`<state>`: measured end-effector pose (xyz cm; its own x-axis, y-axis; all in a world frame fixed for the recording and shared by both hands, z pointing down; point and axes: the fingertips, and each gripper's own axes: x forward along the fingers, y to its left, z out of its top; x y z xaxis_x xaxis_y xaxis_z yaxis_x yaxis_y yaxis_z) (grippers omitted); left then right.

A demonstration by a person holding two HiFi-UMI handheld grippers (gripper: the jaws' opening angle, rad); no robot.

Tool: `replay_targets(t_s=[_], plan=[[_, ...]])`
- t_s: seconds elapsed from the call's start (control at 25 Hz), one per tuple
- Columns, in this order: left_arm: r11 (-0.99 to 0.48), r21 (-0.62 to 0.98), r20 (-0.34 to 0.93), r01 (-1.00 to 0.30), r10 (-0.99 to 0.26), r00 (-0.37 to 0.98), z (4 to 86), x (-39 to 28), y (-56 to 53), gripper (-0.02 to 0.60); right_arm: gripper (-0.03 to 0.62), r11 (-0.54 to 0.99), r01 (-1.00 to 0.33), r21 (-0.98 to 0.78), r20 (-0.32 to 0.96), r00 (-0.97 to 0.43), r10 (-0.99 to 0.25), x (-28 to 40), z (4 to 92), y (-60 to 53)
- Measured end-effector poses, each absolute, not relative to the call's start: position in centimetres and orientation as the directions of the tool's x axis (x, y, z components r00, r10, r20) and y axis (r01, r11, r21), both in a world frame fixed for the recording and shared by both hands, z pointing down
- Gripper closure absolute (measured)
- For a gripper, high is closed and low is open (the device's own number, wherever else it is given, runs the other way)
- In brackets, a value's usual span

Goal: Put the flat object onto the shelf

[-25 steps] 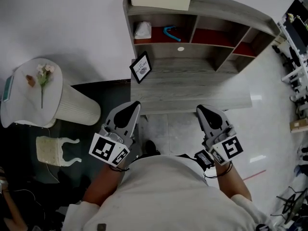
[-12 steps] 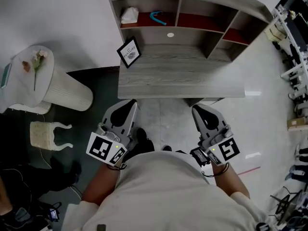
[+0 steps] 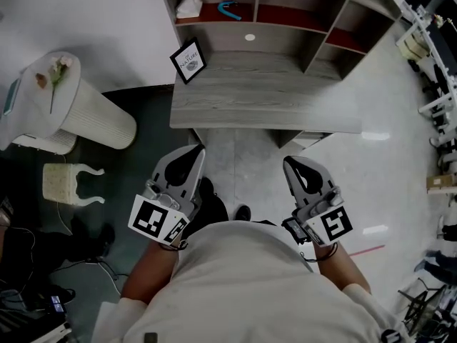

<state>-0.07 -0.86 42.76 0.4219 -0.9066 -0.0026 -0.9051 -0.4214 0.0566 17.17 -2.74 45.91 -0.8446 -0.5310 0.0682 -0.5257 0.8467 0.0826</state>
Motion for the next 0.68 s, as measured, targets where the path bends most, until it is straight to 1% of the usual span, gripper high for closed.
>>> replay_targets(t_s=[0.36, 0.68], plan=[[-0.427, 0.041, -0.012, -0.903, -0.904, 0.427, 42.6, 2.1, 0.8, 0.569, 0.576, 0.851, -0.515, 0.099, 0.052, -0.852, -0.521, 18.4, 45.5, -1.0], [-0.422, 0.048, -0.011, -0.905, -0.907, 0.422, 42.4, 2.2, 1.9, 0.569, 0.576, 0.854, -0.506, 0.124, 0.067, -0.854, -0.516, 18.2, 44.8, 0.1]])
